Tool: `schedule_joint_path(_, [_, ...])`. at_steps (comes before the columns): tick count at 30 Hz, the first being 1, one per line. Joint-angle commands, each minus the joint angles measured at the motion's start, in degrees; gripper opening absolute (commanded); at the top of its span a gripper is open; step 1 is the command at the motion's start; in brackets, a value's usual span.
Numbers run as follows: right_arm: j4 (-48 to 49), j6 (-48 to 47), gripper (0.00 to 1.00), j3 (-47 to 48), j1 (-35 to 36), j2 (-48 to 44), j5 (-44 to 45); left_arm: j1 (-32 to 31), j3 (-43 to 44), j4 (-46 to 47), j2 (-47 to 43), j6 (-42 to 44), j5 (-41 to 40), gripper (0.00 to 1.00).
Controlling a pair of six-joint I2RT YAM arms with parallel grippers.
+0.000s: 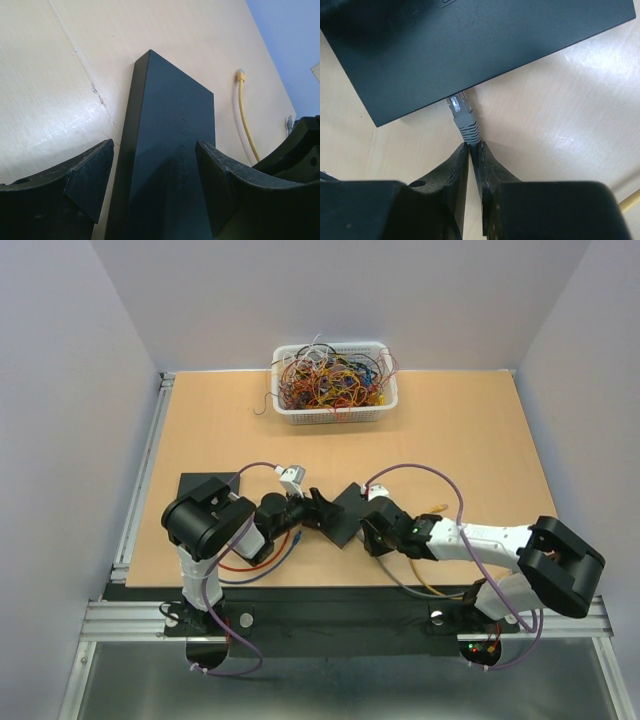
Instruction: Insert the plug into the switch port
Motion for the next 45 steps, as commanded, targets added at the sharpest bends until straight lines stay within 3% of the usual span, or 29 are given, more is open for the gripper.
schedule_joint_path(1, [0.4, -1.43, 0.11, 3.94, 0.45, 0.75, 2.46, -2.71, -2.86, -12.28, 2.95, -1.1, -1.9, 0.79])
schedule_joint_path(19, [1.8, -3.28, 0.06, 16.87, 0.45, 9.98, 3.87, -8.17, -1.71, -14.74, 5.93, -5.76, -5.25, 0.78])
schedule_joint_path(25, [4.78, -4.07, 0.0, 20.73, 0.45, 8.23, 4.48, -8.34, -1.54, -15.97, 6.63, -5.68, -5.96, 0.78])
schedule_joint_path(32, [18.23, -9.51, 0.01, 21.53, 0.45, 6.81, 2.03, -8.87, 0.13, -17.64, 7.86, -5.06, -4.99, 0.78])
schedule_joint_path(38, [34.31, -15.31, 0.0, 17.67, 0.45, 9.98, -10.0, -9.84, 2.24, -19.31, 9.71, -3.3, -2.09, 0.78])
schedule_joint_path(45, [35.11, -19.89, 0.01, 19.33, 0.54, 15.69, -15.73, -9.84, 3.12, -22.82, 9.71, -2.95, -2.0, 0.79])
